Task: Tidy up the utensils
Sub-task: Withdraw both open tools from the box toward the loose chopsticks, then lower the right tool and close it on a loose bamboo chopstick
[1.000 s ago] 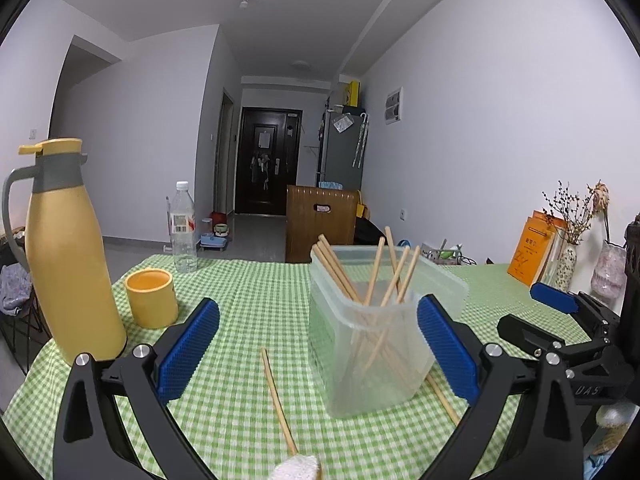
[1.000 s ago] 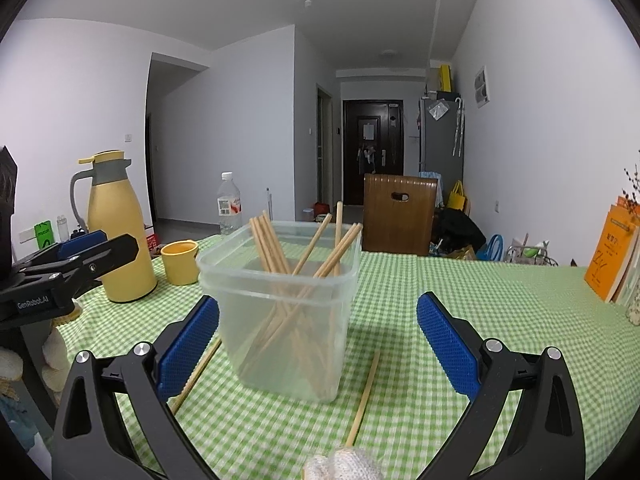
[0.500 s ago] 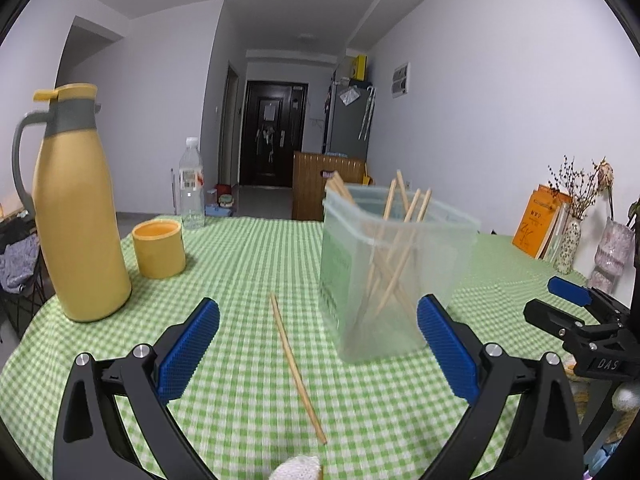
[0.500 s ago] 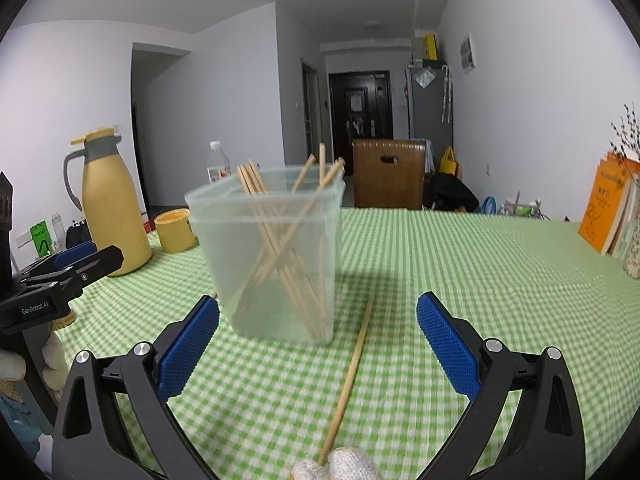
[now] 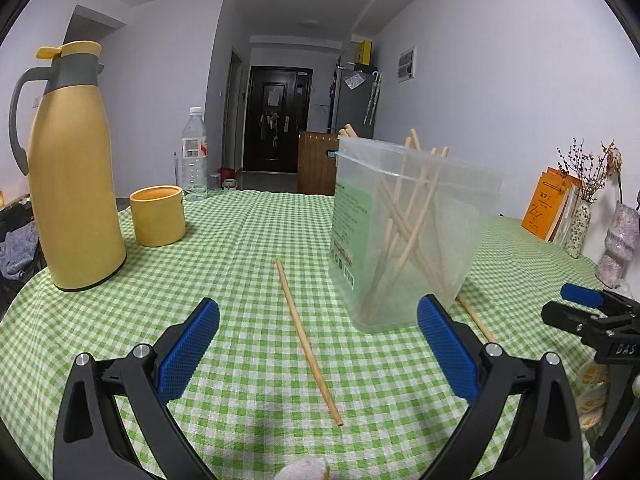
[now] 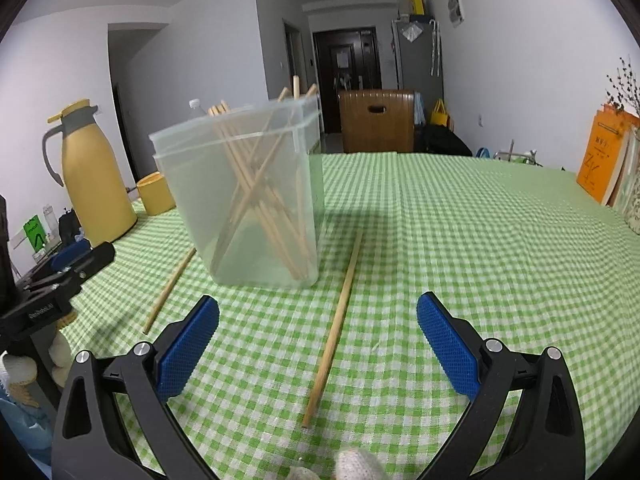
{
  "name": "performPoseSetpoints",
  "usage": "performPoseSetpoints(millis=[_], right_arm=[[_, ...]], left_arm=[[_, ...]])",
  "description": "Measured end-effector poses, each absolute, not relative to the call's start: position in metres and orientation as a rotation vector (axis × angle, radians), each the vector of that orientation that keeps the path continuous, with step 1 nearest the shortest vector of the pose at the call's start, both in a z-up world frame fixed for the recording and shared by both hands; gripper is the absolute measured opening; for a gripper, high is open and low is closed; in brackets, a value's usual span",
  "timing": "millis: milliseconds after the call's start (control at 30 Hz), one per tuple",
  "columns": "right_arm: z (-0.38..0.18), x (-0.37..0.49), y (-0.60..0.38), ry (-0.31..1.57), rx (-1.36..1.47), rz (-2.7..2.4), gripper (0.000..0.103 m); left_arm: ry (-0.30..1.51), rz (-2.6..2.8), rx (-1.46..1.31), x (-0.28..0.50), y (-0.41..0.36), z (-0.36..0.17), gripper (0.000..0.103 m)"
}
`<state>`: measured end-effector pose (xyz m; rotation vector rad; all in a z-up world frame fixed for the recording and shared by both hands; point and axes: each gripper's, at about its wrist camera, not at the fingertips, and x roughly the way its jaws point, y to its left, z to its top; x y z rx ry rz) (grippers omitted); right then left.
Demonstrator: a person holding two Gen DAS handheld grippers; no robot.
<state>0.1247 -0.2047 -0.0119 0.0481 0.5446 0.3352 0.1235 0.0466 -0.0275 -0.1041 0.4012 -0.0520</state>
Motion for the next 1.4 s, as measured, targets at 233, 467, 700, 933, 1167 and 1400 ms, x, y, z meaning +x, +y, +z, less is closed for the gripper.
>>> performPoseSetpoints(millis=[233, 467, 700, 933, 1167, 1400], right_arm=[[-0.016, 0.143, -0.207, 0.609, 0.041, 0.316, 0.095], [-0.02, 0.172, -0.196, 0.743, -0.084, 0.288, 0.095], [-0.034, 0.202, -0.179, 0.884, -0.187, 0.244, 0.079], [-0.047, 0.232, -0.17, 0.984, -0.187, 0.269, 0.04], [-0.052, 0.252, -0.169, 1.03, -0.147, 0.273, 0.034], [-0.061, 0.281, -0.178, 1.088, -0.073, 0.266, 0.021]], left_arm=[[0.384, -0.017, -0.15, 0.121, 0.056, -0.027, 0.096], [0.363, -0.014, -0.135, 0.118, 0.053, -0.024, 0.096], [0.349, -0.018, -0.13, 0.114, 0.052, -0.022, 0.096], [0.343, -0.024, -0.132, 0.113, 0.052, -0.021, 0.096], [0.346, -0.024, -0.148, 0.113, 0.055, -0.022, 0.096], [0.34, -0.023, -0.156, 0.112, 0.056, -0.022, 0.096]])
